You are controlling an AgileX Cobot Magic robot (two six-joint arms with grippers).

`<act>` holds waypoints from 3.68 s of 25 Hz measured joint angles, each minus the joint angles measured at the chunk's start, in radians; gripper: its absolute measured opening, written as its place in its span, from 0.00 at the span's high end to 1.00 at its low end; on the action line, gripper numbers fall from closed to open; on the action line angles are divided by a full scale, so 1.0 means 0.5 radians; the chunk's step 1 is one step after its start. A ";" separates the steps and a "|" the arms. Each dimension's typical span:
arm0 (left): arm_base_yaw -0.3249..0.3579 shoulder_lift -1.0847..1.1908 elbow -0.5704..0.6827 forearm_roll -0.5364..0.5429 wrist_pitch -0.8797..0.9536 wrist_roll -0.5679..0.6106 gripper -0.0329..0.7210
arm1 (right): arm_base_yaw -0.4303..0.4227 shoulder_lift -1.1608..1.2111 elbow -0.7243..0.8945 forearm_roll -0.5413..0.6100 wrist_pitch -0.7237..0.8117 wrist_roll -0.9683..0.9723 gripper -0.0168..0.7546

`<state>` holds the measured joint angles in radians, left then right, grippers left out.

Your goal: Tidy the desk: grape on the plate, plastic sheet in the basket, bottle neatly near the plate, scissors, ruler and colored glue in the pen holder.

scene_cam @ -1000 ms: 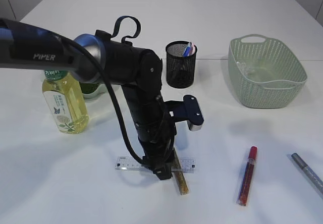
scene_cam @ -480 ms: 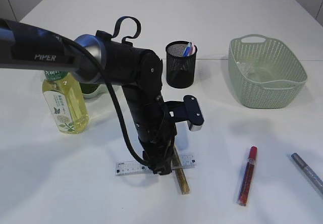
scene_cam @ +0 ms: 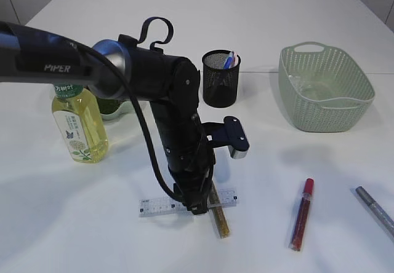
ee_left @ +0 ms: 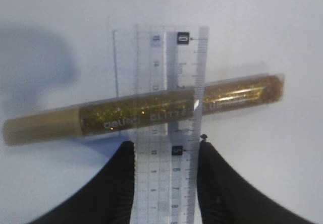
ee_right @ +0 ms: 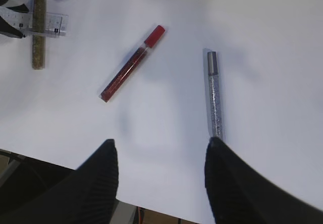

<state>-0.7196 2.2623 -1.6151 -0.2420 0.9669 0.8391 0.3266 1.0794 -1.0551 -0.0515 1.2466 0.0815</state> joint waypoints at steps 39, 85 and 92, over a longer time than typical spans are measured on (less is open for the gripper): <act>0.024 0.000 -0.588 0.231 0.258 -1.841 0.60 | 0.000 -0.003 0.000 -0.001 0.000 0.008 0.41; 0.292 -0.253 0.436 0.737 -3.352 -2.068 0.59 | 0.000 -0.003 0.000 -0.200 -0.031 0.008 0.41; 0.311 -0.077 0.188 0.742 -3.367 -2.068 0.59 | 0.000 -0.003 0.000 -0.224 -0.116 0.008 0.41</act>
<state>-0.5642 2.2237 -1.5212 0.1292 -0.7167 -0.1947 0.3266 1.0778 -1.0551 -0.1634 1.1886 0.0853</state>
